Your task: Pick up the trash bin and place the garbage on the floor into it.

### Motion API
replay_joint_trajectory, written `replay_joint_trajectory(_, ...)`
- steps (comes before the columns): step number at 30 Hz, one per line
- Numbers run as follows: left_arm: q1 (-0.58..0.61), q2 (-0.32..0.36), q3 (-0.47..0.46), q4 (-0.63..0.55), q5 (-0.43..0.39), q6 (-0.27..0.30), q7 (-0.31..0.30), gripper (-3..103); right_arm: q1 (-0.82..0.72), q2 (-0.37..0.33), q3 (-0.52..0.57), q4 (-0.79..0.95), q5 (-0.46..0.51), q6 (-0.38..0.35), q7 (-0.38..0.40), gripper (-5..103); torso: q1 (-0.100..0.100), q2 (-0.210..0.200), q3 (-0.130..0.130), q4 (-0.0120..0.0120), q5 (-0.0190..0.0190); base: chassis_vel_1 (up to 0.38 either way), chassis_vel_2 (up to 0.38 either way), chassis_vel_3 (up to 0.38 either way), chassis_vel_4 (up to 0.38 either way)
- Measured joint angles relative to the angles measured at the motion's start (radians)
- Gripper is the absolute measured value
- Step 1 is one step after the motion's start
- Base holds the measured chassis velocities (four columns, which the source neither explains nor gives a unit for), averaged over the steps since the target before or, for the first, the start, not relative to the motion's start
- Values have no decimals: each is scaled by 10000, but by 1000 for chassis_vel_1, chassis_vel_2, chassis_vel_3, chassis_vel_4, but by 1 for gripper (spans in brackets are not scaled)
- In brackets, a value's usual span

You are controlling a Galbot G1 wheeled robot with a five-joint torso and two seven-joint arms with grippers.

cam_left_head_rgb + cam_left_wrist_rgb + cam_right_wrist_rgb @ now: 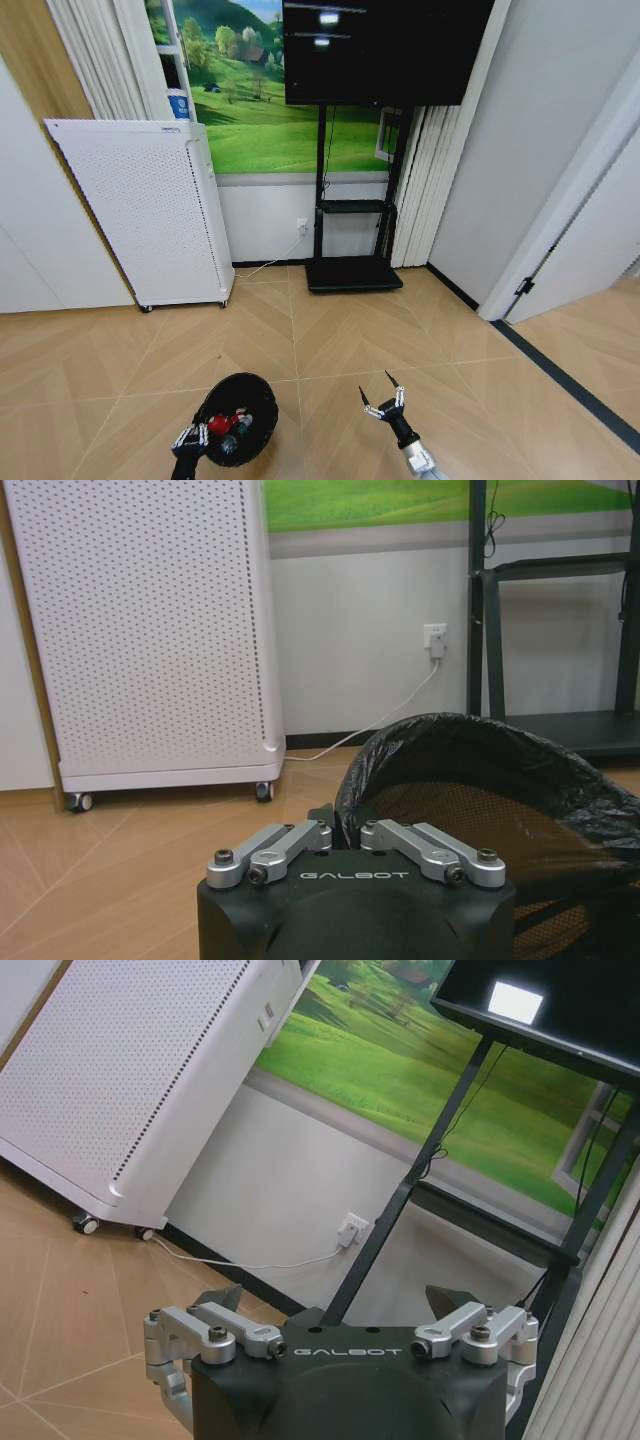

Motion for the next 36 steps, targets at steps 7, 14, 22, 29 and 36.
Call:
replay_joint_trajectory(7,-143,39,90,69,-30,7,-43,7,6,71,57,-112,-63,-2,-23,100,-1,0,-1,6,1,148,161,-165,-157)
replay_joint_trajectory(14,-170,-45,188,129,-13,42,-21,7,49,71,54,-189,59,-17,-21,100,-5,2,-4,5,4,291,279,-307,-265)
replay_joint_trajectory(22,-32,-82,163,205,95,-51,98,7,-75,78,175,-298,1049,-31,-674,100,-4,0,-2,8,3,149,108,-117,-141)
replay_joint_trajectory(29,114,-178,140,288,253,-181,229,7,-138,59,294,-312,1425,-33,-934,100,-5,1,-3,2,2,-99,-54,77,54)
replay_joint_trajectory(36,51,-203,207,306,268,-174,244,7,-156,44,350,-327,1380,-33,-919,100,-4,0,-2,3,-1,-85,-55,91,64)
